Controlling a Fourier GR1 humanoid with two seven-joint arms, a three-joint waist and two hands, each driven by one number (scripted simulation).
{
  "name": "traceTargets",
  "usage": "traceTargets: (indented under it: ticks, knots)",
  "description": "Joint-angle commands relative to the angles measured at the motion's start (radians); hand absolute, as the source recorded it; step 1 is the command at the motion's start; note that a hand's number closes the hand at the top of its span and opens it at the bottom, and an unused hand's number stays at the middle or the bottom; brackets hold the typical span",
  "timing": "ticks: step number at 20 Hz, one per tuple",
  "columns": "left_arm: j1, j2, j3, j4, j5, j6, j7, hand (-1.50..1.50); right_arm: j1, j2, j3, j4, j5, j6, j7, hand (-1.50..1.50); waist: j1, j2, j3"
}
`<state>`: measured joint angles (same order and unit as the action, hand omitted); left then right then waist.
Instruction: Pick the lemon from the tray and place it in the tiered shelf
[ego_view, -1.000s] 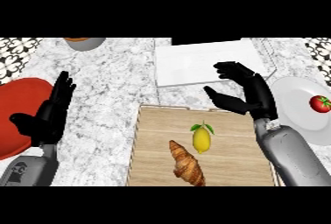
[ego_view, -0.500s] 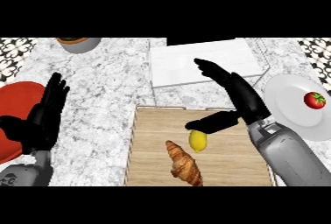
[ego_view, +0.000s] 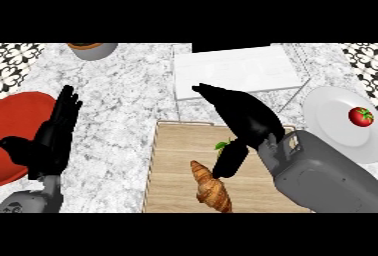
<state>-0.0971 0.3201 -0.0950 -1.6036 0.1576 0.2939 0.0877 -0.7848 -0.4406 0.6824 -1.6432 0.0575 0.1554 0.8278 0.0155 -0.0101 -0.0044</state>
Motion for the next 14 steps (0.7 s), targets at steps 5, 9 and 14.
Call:
traceTargets:
  ticks: [5, 9, 14]
  knots:
    - [-0.013, -0.016, -0.006, -0.029, -0.012, 0.014, 0.051, 0.00, -0.104, 0.147, 0.179, 0.040, 0.127, 0.109, 0.373, -1.50, -0.012, 0.005, 0.003]
    - [0.057, -0.006, 0.018, -0.039, 0.002, -0.021, -0.026, 0.00, -0.139, 0.224, 0.214, 0.157, 0.163, 0.128, 0.389, -1.50, 0.000, 0.007, 0.003]
    - [0.031, 0.009, 0.039, -0.032, 0.022, -0.038, 0.016, 0.00, -0.184, 0.204, 0.250, 0.278, 0.214, 0.187, 0.386, -1.50, 0.002, 0.009, 0.003]
